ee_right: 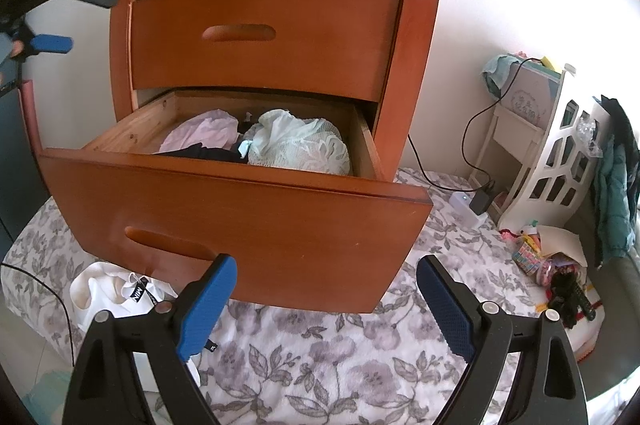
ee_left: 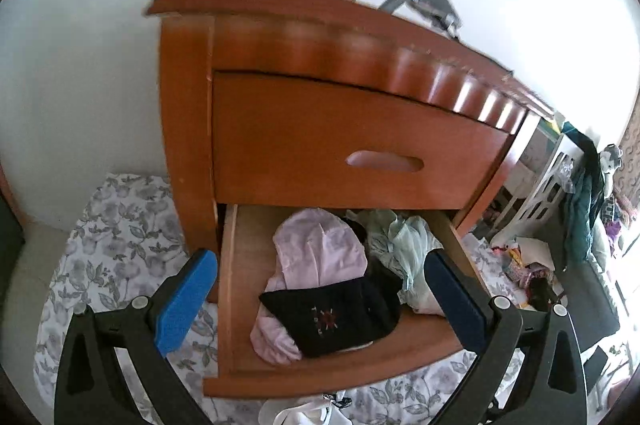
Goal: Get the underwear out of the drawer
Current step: 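Move the left gripper back over the open drawer toward the clothes, then grasp the black cloth in the drawer with the left gripper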
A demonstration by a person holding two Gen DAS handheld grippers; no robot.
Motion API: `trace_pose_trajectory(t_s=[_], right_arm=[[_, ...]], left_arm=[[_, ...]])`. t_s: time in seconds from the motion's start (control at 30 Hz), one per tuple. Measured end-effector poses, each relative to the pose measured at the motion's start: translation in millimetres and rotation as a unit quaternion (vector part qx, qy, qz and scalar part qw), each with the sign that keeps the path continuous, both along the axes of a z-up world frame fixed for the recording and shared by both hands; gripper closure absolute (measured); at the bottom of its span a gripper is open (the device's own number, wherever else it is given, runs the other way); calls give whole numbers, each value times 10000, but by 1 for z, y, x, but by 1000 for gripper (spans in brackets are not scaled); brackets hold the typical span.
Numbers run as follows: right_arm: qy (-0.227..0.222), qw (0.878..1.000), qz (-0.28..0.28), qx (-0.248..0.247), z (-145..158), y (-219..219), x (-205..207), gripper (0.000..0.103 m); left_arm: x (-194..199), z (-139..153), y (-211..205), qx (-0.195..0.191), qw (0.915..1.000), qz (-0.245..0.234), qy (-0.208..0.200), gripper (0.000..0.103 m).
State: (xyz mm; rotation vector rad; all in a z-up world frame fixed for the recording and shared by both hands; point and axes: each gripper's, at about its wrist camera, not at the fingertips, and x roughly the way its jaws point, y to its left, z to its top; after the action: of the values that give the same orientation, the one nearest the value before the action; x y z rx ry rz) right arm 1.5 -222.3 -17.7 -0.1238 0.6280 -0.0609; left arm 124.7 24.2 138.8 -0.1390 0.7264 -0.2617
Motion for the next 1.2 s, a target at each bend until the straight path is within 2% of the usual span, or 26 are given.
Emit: trace_pose_trajectory(t_s=[0.13, 0.27, 0.43, 0.5, 0.67, 0.8, 0.93, 1.2], right_arm=[[57, 10000, 13, 22, -2, -1, 2, 10], [117, 9999, 17, 31, -4, -2, 4, 10], [169, 9998, 41, 17, -6, -2, 6, 10], [198, 9998, 55, 6, -7, -1, 8, 10], [268, 9996, 75, 0, -9, 0, 10, 10], [279, 9996, 77, 15, -9, -1, 10, 10], [320, 9995, 73, 42, -11, -2, 12, 10], [321, 9994, 81, 29, -12, -1, 11, 10]], left_arm=[[32, -19, -5, 114, 9974, -1, 705, 0], [52, -45, -9, 244, 9904, 81, 1361, 0], [73, -84, -8, 134, 9751, 189, 2206, 0], [79, -95, -9, 146, 9702, 200, 2410, 1], [90, -120, -11, -32, 9561, 155, 2928, 16], [96, -141, -6, -277, 9414, 292, 3350, 20], [96, -142, -9, -398, 9387, 177, 3421, 23], [104, -148, -27, 37, 9310, 18, 3649, 23]])
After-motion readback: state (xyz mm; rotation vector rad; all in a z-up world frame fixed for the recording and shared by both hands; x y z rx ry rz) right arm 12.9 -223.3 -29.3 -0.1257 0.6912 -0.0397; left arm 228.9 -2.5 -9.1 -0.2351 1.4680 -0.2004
